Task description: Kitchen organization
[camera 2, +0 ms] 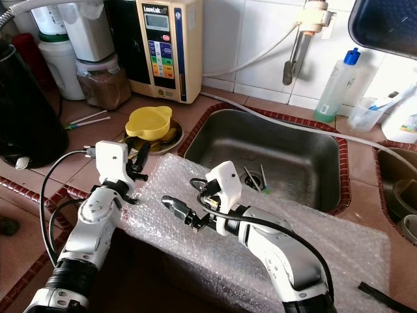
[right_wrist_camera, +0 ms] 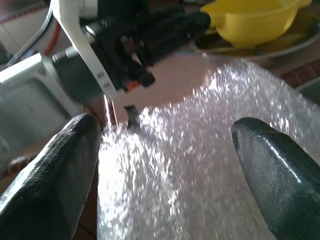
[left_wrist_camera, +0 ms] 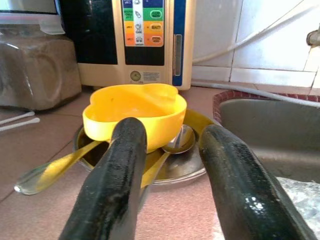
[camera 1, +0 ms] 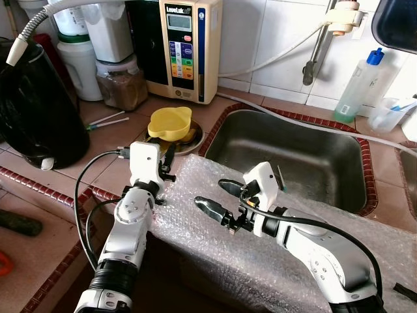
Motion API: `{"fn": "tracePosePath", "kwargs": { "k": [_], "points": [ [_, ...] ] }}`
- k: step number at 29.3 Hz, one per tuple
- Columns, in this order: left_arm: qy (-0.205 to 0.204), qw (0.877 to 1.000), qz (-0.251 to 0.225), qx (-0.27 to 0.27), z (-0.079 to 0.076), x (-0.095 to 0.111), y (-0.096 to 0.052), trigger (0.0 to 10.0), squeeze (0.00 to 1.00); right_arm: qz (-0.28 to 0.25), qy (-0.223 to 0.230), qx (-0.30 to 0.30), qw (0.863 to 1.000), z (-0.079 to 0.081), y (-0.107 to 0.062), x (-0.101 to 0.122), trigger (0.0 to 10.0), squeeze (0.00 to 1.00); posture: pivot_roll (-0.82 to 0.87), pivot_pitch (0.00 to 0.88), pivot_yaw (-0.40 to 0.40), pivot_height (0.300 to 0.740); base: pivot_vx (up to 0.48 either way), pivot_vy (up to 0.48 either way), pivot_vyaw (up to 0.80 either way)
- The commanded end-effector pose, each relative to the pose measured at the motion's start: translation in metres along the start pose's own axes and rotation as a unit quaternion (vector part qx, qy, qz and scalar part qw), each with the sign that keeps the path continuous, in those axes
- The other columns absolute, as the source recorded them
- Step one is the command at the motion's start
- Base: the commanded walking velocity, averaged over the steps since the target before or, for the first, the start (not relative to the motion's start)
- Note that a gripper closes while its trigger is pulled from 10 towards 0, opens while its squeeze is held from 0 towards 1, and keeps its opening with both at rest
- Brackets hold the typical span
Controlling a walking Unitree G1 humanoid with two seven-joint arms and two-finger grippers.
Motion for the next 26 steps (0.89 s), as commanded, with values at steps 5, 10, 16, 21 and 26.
{"fn": "tracePosePath", "kwargs": {
  "k": [5,10,16,21,26],
  "points": [
    [-0.009,1.0,0.011,0.009,-0.001,-0.003,0.004,10.0,1.0,-0.03,-0.016,-0.013,0.999,-0.004,-0.002,0.017,10.0,0.0,-0.03,0.0,0.007,0.74,0.0,0.0,0.0],
    [-0.03,0.999,0.02,0.029,0.002,-0.009,0.002,10.0,1.0,-0.026,-0.013,-0.015,0.999,-0.003,-0.004,0.014,10.0,0.0,-0.04,0.0,0.014,0.74,0.0,0.0,0.0],
    [-0.029,0.998,0.027,0.053,0.007,-0.014,0.0,10.0,1.0,-0.016,-0.017,0.018,1.0,0.007,-0.006,0.011,10.0,0.0,-0.04,0.0,0.017,0.74,0.0,0.0,0.0],
    [-0.027,0.997,0.035,0.068,0.012,-0.018,-0.001,10.0,1.0,-0.057,-0.024,-0.016,0.998,-0.002,-0.005,0.026,10.0,0.0,-0.04,0.0,0.014,0.74,0.0,0.0,0.0],
    [-0.048,0.994,0.06,0.081,0.012,-0.029,-0.003,10.0,0.0,-0.058,-0.033,-0.051,0.997,-0.014,-0.006,0.027,10.0,0.0,-0.04,0.0,0.012,0.74,0.0,0.0,0.0]
  ]
}}
Point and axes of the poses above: a point about 5 cm out from each wrist's last joint towards the gripper, its own y axis pointing out of the wrist towards the gripper, its own x axis along the axis of the wrist's last joint, z = x × y, the point moved 4 cm from there along y, pointing out of the wrist towards the gripper, and after that the axes turned 8 degrees about -y, right-handed, at the moved point
